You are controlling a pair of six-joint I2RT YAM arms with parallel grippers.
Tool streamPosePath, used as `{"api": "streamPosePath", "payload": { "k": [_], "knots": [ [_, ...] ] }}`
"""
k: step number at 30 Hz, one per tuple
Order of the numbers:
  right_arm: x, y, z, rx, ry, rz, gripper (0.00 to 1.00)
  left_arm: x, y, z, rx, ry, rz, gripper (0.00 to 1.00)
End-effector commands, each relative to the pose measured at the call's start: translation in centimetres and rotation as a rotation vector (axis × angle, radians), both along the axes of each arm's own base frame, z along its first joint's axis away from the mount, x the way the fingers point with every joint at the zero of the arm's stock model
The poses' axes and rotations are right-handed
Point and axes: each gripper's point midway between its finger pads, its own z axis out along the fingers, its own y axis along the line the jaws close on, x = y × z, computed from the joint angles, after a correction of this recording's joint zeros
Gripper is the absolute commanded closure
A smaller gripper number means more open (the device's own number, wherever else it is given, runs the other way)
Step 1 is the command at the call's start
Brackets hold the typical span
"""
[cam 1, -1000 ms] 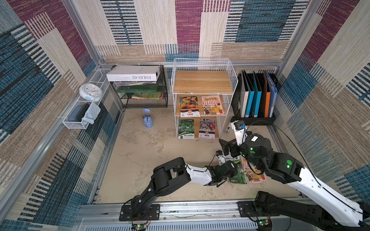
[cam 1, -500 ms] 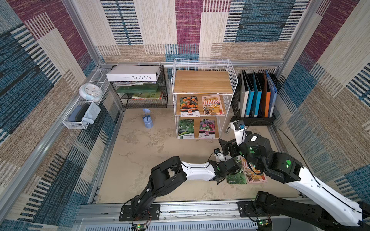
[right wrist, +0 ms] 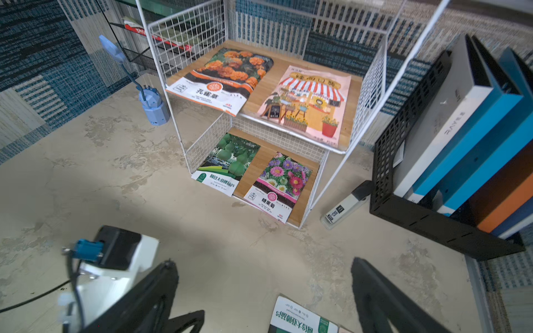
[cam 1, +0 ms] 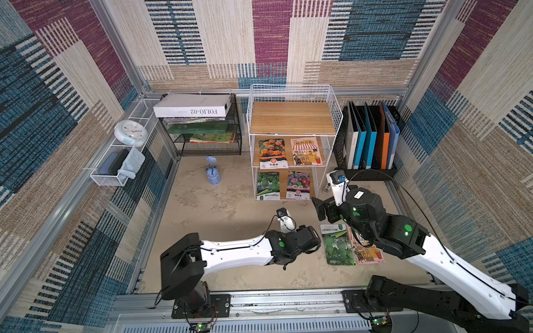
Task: Take the seed bag off the shelf
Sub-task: Place the seed packet at the center of the board.
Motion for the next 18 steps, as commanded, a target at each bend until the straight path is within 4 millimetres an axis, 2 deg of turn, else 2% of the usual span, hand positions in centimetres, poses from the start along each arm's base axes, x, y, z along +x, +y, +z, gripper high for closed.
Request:
{"api": "streamPosePath", "payload": {
  "k": [1,4,6,9,11,13,14,18],
  "knots": [
    [0.4,0.5,2.3,-0.069,-0.068,0.068,0.03,0.5,3.8,1.7,0.051,-0.067,-0.023,0.30],
    [0.9,1.8,2.9,-0.136,-0.069,0.162,0.04,1.1,6.0,2.5,-0.073,-0.031,-0.073,0.29],
    [1.3,3.0,2.5,-0.179,-0.058,0.233,0.05,2.0,7.1,3.1,-0.193,-0.020,-0.107,0.28],
    [2.1,4.9,1.2,-0.255,-0.042,0.339,0.09,3.0,8.3,5.4,-0.318,-0.050,-0.179,0.24],
    [2.8,5.8,0.4,-0.313,-0.049,0.380,0.15,3.4,8.2,7.4,-0.361,-0.068,-0.255,0.23],
    [4.1,6.0,0.1,-0.372,-0.085,0.378,0.28,3.5,7.1,9.5,-0.405,-0.075,-0.360,0.23],
    [4.7,6.1,0.0,-0.392,-0.102,0.374,0.32,3.5,6.6,10.1,-0.423,-0.073,-0.401,0.23],
    [7.2,6.4,-0.5,-0.457,-0.132,0.377,0.37,4.5,5.0,11.3,-0.525,-0.035,-0.481,0.22]
  ]
}}
